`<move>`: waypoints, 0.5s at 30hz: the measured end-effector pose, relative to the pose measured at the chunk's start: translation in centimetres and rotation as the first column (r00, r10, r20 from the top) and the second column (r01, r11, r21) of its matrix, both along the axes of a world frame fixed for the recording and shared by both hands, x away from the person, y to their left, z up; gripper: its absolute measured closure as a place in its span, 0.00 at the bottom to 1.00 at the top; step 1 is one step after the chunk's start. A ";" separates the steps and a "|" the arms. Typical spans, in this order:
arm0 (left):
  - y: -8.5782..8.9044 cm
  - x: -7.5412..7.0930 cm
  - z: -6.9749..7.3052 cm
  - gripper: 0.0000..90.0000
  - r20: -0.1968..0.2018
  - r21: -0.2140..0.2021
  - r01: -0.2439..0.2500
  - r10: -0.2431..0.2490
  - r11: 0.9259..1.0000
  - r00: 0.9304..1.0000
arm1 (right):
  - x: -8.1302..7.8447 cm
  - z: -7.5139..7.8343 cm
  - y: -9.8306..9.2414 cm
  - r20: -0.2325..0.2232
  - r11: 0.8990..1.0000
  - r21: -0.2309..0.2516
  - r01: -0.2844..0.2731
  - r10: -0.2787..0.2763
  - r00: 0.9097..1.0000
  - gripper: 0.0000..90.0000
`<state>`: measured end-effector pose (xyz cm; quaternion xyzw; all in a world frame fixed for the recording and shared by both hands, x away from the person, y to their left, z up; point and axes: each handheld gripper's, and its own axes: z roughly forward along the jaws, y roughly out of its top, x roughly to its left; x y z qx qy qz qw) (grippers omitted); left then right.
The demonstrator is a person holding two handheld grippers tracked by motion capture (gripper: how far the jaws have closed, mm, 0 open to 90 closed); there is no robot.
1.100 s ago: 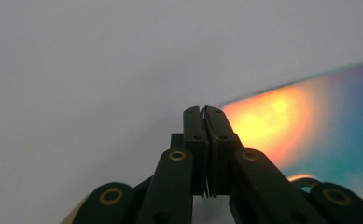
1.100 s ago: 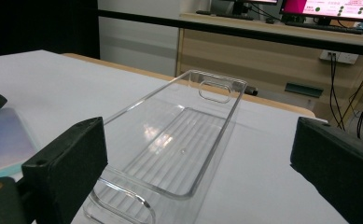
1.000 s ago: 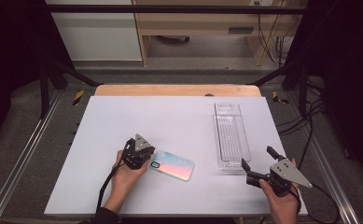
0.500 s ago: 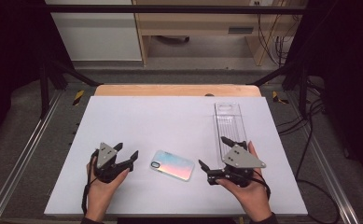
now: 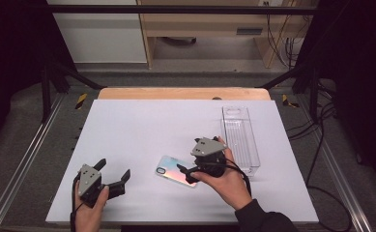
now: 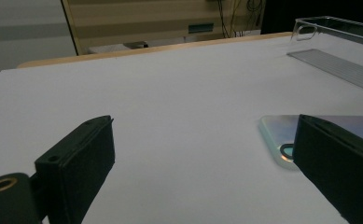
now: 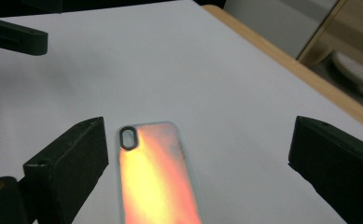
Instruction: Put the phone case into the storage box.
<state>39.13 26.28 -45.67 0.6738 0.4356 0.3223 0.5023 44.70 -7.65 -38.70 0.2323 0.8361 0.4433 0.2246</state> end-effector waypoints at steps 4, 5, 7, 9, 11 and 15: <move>0.2 0.6 -0.2 0.06 -0.004 -0.007 0.002 -0.002 1.000 1.000 | 0.9 -1.1 2.0 -0.038 1.000 -0.010 -0.026 0.025 0.999 0.06; 0.2 0.6 -0.2 0.06 -0.004 -0.007 0.002 -0.002 1.000 1.000 | 0.9 -1.1 2.0 -0.038 1.000 -0.010 -0.026 0.025 0.999 0.06; 0.2 0.6 -0.2 0.06 -0.003 -0.005 0.012 -0.012 1.000 1.000 | 1.4 -2.0 3.2 -0.064 0.998 -0.037 -0.042 0.039 0.997 0.07; 0.2 0.6 -0.2 0.06 -0.001 -0.005 0.015 -0.015 1.000 1.000 | 1.5 -2.2 3.4 -0.074 0.998 -0.041 -0.044 0.041 0.996 0.07; 0.2 0.6 -0.2 0.06 0.001 -0.007 0.016 -0.016 1.000 1.000 | 2.0 -3.1 4.0 -0.110 0.996 -0.070 -0.052 0.044 0.993 0.08; 0.3 0.6 -0.2 0.06 0.000 -0.005 0.016 -0.016 1.000 1.000 | 2.4 -3.8 4.2 -0.140 0.996 -0.080 -0.051 0.039 0.989 0.08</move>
